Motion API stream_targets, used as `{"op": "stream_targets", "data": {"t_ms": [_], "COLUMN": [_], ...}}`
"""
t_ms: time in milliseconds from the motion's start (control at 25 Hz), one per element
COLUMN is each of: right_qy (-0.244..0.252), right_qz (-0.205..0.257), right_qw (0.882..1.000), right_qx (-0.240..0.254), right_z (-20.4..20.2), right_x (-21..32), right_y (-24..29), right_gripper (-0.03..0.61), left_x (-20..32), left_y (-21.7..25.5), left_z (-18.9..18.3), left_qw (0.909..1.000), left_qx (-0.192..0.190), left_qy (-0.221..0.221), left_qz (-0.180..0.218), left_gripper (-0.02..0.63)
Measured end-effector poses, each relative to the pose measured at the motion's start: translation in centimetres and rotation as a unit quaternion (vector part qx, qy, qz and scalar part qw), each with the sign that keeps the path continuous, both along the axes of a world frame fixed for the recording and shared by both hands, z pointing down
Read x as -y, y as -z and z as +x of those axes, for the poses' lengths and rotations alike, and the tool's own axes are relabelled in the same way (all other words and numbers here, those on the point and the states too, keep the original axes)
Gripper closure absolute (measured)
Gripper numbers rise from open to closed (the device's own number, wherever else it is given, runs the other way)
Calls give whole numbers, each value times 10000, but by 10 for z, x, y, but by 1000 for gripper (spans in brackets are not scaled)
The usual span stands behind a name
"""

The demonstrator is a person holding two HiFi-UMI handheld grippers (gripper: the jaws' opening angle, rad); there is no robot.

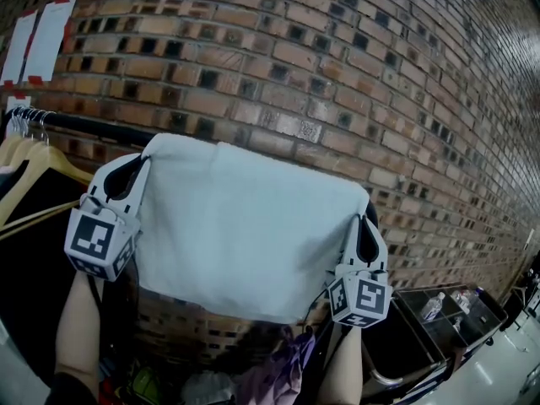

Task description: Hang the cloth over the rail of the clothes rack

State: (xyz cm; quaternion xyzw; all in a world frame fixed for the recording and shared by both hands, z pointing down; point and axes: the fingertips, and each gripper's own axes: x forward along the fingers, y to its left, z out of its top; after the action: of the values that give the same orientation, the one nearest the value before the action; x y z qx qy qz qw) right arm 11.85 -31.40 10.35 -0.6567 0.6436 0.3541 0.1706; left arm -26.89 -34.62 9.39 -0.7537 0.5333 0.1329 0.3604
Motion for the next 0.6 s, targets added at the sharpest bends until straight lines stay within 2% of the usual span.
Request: {"op": "stream_targets", "data": {"t_ms": [240, 600], "right_qy": [-90, 63], "right_qz": [199, 210], "right_qw": [9998, 9997], "right_qx": [41, 124], "right_z": [-3, -7], "right_x": [-15, -16], "right_y": [-4, -14], "right_gripper": [552, 555], "left_x": [-27, -24], "left_y": [-8, -28], "left_z": [-5, -7], "left_qw": [9997, 9997], "left_qx": [-116, -241], "left_qy": [-126, -73], "left_qz": [168, 30], "left_gripper": [581, 578]}}
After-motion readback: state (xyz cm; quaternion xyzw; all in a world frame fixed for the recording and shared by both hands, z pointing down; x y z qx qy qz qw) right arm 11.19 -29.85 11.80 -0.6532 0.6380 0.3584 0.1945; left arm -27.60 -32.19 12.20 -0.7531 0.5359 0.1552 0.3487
